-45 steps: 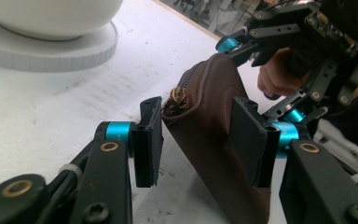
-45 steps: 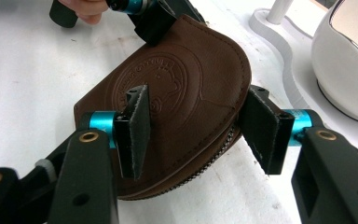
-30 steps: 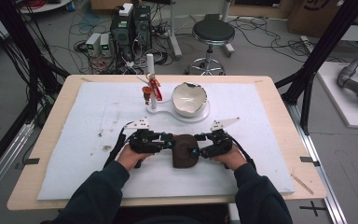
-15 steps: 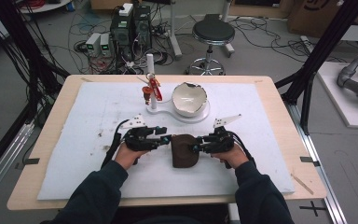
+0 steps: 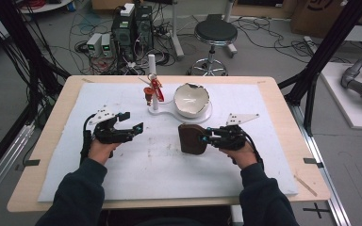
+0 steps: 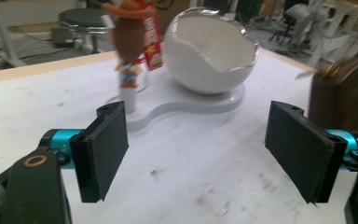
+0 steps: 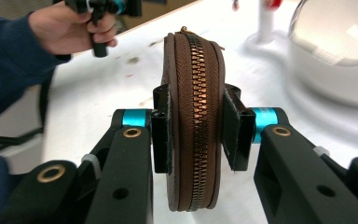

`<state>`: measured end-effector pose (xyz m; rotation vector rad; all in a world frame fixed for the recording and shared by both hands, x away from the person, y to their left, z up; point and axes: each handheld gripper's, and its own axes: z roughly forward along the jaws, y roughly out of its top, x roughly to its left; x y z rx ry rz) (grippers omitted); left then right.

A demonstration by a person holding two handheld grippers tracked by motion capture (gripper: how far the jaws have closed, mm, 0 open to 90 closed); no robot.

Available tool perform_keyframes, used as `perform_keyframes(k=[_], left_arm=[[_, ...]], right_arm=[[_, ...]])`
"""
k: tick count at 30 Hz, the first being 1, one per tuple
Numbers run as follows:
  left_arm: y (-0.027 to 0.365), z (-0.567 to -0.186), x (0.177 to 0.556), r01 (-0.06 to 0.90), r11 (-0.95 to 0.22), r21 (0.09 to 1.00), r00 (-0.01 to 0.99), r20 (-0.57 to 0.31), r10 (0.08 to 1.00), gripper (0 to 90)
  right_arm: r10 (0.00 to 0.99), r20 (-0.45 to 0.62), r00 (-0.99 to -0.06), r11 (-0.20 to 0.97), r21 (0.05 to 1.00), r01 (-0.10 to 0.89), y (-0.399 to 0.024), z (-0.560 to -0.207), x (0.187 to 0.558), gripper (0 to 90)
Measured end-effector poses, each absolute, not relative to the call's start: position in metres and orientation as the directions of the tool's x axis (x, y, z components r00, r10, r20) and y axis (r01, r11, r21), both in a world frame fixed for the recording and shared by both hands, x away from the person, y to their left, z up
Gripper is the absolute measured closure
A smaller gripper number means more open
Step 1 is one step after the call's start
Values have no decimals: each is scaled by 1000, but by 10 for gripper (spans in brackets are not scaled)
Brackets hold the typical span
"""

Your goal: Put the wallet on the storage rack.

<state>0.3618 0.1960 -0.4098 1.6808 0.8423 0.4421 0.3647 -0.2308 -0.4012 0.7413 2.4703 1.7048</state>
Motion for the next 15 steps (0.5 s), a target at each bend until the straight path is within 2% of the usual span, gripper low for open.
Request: perform_keyframes(k=[4, 15], left_arm=[[202, -414, 361, 293, -132, 947, 655, -98, 749, 204], [206, -421, 366, 339, -105, 935, 662, -158, 733, 204]], right_arm=[[441, 171, -881, 249, 920, 303, -235, -387, 363, 692], [557, 44, -829, 229, 952, 204, -240, -335, 395, 691]])
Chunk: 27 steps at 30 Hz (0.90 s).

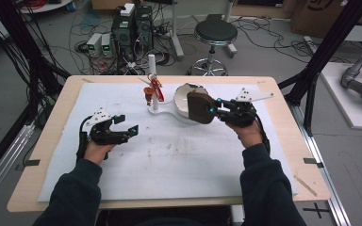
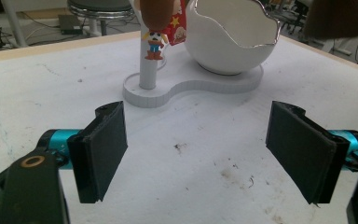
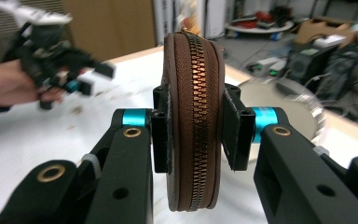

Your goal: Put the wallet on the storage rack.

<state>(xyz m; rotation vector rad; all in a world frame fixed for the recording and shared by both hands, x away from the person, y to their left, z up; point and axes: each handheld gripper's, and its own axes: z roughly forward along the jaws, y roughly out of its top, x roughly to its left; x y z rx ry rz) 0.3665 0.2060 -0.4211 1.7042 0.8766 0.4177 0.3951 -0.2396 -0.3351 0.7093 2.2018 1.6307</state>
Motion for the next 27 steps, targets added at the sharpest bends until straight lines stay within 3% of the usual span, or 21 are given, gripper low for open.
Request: perform_keyframes(k=[8, 18, 27], left_arm=[[209, -421, 368, 353, -87, 932, 648, -177, 741, 204], [210, -422, 368, 364, -75, 928, 647, -194, 738, 204], [209, -423, 369, 371, -73, 926, 648, -202, 734, 204]], right_arm=[[643, -50, -764, 307, 931, 198, -224, -323, 436, 691], [624, -267, -735, 542, 825, 161, -193, -325, 463, 687], [605, -293, -740, 612, 766, 197, -174, -343, 475, 669]])
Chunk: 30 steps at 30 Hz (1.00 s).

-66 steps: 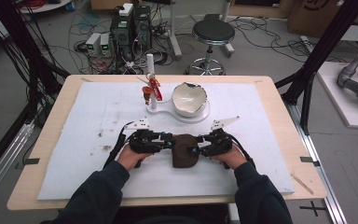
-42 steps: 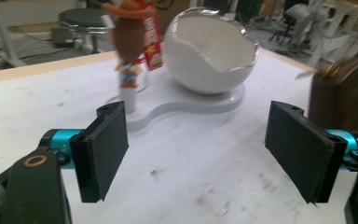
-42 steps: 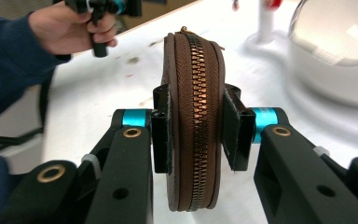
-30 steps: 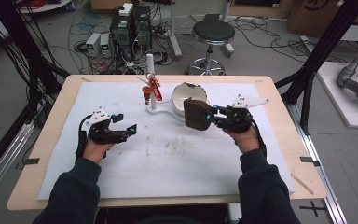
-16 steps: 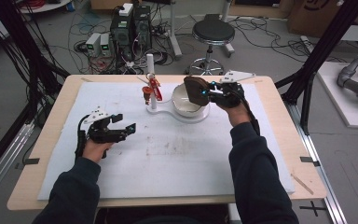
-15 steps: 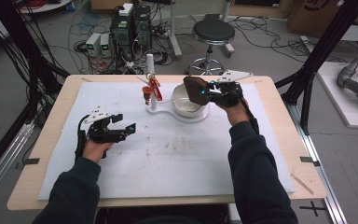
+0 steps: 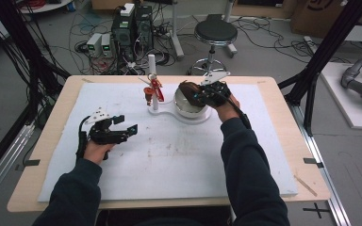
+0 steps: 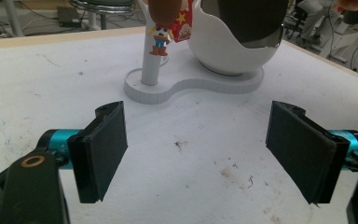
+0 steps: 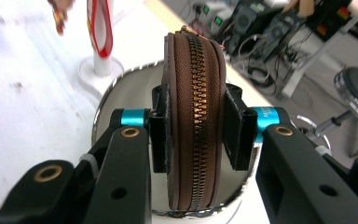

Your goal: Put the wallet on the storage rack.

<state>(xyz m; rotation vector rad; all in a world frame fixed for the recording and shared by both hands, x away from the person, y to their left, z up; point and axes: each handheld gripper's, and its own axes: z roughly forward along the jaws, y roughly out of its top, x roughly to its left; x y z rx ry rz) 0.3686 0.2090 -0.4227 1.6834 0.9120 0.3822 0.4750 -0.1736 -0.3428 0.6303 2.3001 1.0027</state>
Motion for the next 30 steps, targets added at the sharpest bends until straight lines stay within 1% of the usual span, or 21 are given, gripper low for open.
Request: perform_keyframes(k=[3, 8, 11, 12, 13, 14, 15, 17, 18, 20, 23, 24, 27, 29, 30], left_arm=[[209, -423, 369, 374, -72, 925, 647, -205, 734, 204], [209, -423, 369, 379, -71, 923, 648, -209, 733, 204], [209, -423, 369, 379, -69, 923, 647, -211, 733, 204], [209, -423, 369, 379, -69, 923, 647, -211, 733, 204], [209, -423, 369, 379, -67, 923, 645, -212, 734, 204], [209, -423, 369, 379, -62, 923, 644, -215, 734, 205], [210, -423, 369, 378, -62, 924, 646, -214, 733, 204], [210, -423, 369, 378, -60, 924, 645, -216, 733, 204], [210, -423, 369, 378, -62, 924, 645, -215, 733, 204], [210, -423, 369, 380, -60, 923, 644, -218, 733, 205], [210, -423, 369, 381, -61, 923, 644, -217, 734, 204], [210, -423, 369, 382, -60, 922, 643, -218, 734, 205], [210, -423, 369, 381, -62, 922, 644, -217, 734, 204], [209, -423, 369, 381, -61, 923, 643, -217, 734, 204], [209, -423, 369, 382, -62, 922, 643, -217, 734, 205]], right_arm=[[604, -283, -745, 637, 733, 238, -167, -352, 479, 652], [608, -257, -751, 609, 758, 234, -165, -354, 479, 621], [622, -195, -758, 546, 802, 242, -169, -352, 477, 553], [619, -186, -763, 537, 809, 239, -170, -352, 478, 554], [628, -160, -762, 522, 813, 259, -170, -351, 477, 572], [619, -153, -770, 521, 814, 257, -171, -352, 478, 614], [616, -139, -775, 513, 818, 261, -172, -352, 477, 620], [604, -83, -793, 480, 832, 278, -174, -352, 477, 671], [599, -73, -797, 477, 832, 282, -174, -353, 477, 682], [592, -119, -797, 515, 817, 260, -171, -352, 474, 718], [581, -286, -762, 615, 767, 181, -160, -348, 468, 744], [582, -316, -750, 632, 755, 173, -156, -349, 467, 743], [591, -335, -734, 646, 741, 182, -148, -354, 468, 739], [604, -327, -727, 643, 739, 201, -144, -358, 471, 729], [608, -329, -723, 636, 746, 196, -142, -360, 472, 717]])
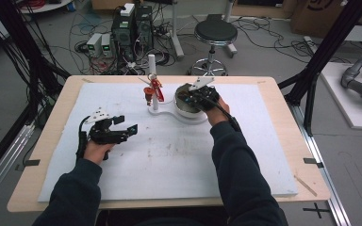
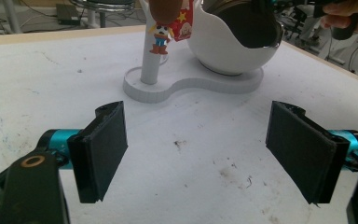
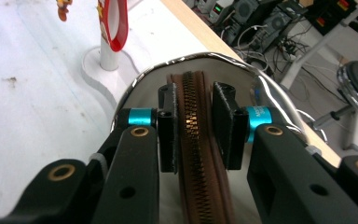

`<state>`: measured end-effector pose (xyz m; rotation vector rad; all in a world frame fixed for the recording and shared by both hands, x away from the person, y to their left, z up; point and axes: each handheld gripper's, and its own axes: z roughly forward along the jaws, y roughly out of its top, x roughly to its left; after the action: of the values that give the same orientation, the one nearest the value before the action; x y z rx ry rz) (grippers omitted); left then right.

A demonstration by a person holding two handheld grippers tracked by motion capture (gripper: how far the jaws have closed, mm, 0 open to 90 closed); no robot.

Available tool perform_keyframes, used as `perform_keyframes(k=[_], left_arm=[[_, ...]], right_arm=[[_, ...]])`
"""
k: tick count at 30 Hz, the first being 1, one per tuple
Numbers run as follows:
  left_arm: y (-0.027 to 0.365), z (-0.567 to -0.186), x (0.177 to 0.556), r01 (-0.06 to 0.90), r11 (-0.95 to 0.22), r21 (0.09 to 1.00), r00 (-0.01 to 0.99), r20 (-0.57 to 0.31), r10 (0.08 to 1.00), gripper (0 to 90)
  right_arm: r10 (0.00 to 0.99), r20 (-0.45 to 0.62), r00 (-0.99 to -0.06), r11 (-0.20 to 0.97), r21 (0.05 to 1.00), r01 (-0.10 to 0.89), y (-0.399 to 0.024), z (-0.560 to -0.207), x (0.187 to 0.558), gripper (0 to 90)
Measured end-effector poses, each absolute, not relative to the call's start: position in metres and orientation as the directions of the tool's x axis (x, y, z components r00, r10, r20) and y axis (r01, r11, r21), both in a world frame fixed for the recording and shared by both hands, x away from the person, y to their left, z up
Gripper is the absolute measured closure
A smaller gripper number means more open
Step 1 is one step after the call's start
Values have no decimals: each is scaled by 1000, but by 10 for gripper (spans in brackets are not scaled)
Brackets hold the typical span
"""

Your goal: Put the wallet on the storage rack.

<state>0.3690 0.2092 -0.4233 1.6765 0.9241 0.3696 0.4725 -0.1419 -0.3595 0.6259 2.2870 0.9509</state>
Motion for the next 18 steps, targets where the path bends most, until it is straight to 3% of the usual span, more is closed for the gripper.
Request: perform_keyframes(k=[2, 9, 18], left_arm=[[209, -423, 369, 383, -61, 922, 643, -218, 735, 204], [211, -422, 369, 382, -50, 923, 642, -226, 732, 204], [219, -415, 369, 325, -27, 945, 638, -199, 744, 196]], right_arm=[[629, -303, -716, 611, 763, 214, -138, -361, 475, 675], [684, -42, -728, 394, 862, 319, -163, -355, 475, 479], [738, -79, -671, 332, 907, 260, -225, -344, 440, 356]])
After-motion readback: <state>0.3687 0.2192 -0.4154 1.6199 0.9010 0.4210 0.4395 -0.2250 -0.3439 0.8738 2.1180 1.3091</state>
